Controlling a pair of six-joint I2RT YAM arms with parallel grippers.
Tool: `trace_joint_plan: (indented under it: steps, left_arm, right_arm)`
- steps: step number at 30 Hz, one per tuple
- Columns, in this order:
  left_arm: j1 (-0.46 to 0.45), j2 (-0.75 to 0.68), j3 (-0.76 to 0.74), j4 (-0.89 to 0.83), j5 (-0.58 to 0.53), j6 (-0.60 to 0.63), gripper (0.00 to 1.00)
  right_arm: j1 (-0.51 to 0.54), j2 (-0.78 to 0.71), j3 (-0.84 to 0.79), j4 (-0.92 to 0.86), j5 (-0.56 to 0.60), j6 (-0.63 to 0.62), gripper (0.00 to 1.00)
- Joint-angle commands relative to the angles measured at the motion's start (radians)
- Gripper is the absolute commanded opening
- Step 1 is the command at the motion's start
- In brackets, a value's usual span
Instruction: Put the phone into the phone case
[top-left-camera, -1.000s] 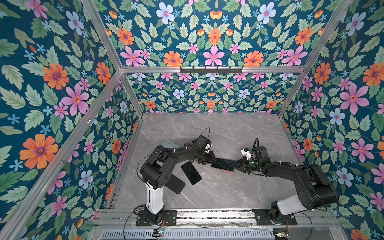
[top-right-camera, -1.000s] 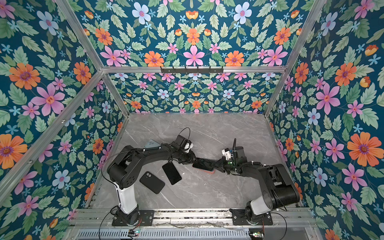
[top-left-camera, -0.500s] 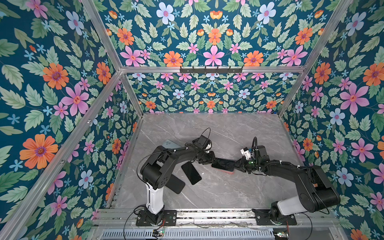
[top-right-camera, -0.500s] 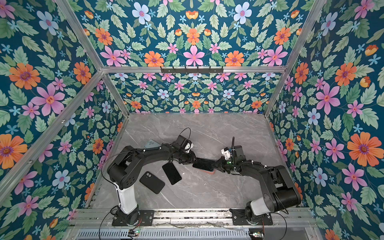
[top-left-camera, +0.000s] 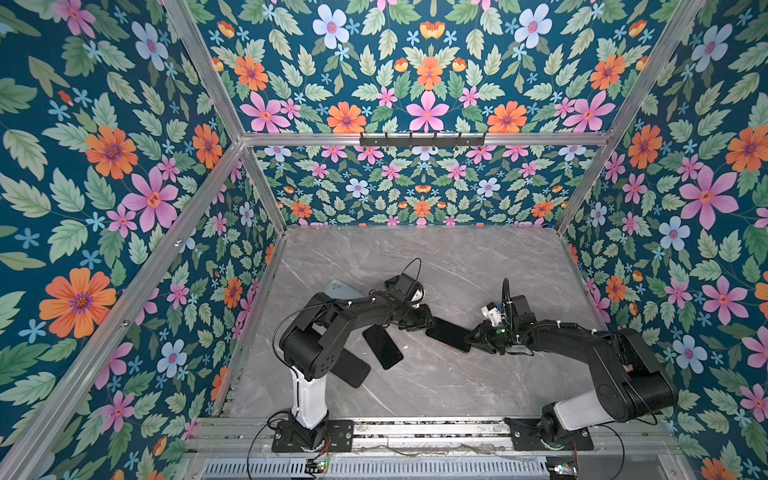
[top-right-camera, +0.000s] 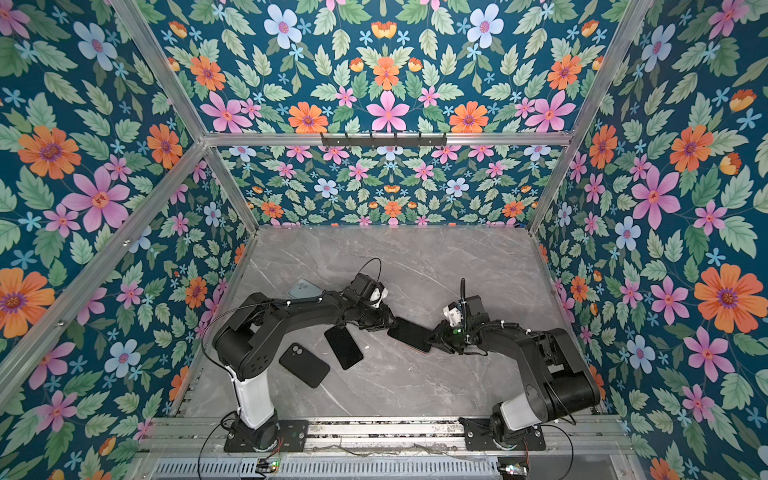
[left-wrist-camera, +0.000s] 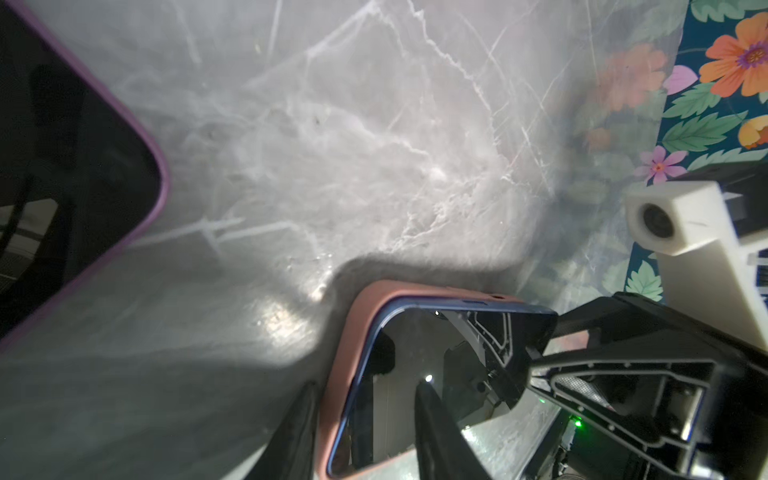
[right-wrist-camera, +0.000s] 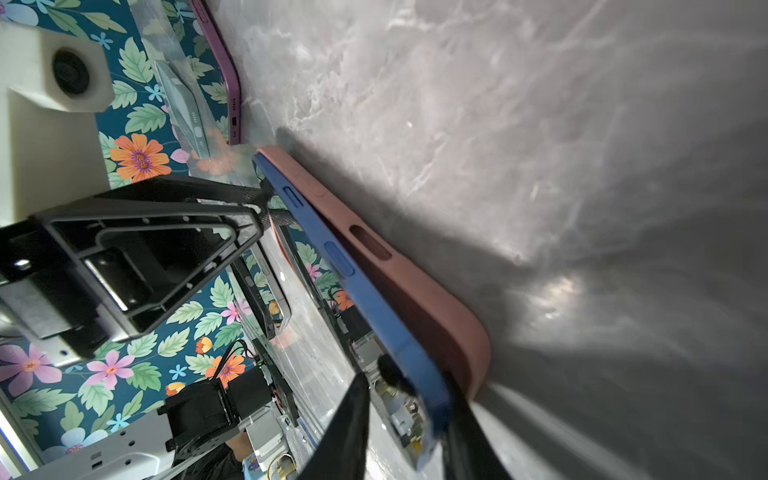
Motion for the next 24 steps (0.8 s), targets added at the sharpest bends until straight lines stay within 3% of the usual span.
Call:
trace_joint_plan:
  steps: [1, 10, 24]
  left_arm:
    - [-0.001, -0.002, -0.005, -0.051, -0.013, 0.006, 0.41]
    - [0.004, -0.010, -0.008, -0.066, -0.027, 0.022, 0.41]
    - [-0.010, -0.017, -0.037, -0.013, 0.013, -0.006, 0.42]
  right_arm:
    - [0.000, -0.020, 0.005, -0.087, 0.063, -0.018, 0.33]
    - [0.000, -0.132, 0.026, -0.239, 0.144, -0.051, 0.37]
    - [0.044, -0.178, 0.012, -0.252, 0.159, -0.014, 0.33]
